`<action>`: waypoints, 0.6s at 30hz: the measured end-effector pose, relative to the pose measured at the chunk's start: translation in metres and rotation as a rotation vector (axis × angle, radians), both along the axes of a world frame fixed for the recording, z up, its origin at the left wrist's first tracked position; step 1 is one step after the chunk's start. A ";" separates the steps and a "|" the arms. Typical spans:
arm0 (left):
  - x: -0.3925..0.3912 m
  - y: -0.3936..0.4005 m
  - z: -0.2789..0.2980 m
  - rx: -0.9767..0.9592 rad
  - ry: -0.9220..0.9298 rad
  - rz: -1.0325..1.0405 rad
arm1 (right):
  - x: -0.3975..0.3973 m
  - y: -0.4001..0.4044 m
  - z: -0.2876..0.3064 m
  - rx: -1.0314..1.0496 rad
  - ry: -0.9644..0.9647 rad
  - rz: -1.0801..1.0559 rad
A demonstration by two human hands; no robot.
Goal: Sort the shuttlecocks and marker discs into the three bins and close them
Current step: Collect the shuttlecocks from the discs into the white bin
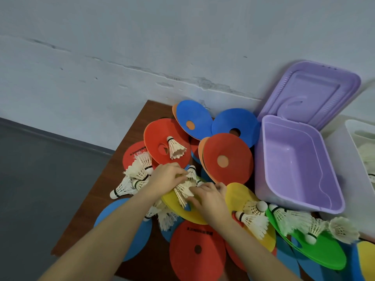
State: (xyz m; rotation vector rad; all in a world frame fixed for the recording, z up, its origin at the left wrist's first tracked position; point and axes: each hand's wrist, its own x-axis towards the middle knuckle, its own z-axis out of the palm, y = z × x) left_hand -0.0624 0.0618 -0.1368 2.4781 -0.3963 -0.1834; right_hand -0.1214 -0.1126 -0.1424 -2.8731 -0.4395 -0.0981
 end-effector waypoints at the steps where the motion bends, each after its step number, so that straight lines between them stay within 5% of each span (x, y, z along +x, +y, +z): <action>1: 0.001 -0.001 0.000 -0.013 -0.028 0.008 | 0.000 0.000 0.000 0.028 0.000 -0.002; 13: -0.016 0.012 0.034 -0.332 -0.354 0.266 | 0.001 -0.003 0.033 0.601 0.019 0.054; 18: -0.016 -0.002 0.074 -0.325 -0.526 0.283 | 0.004 -0.018 0.073 0.789 -0.023 0.069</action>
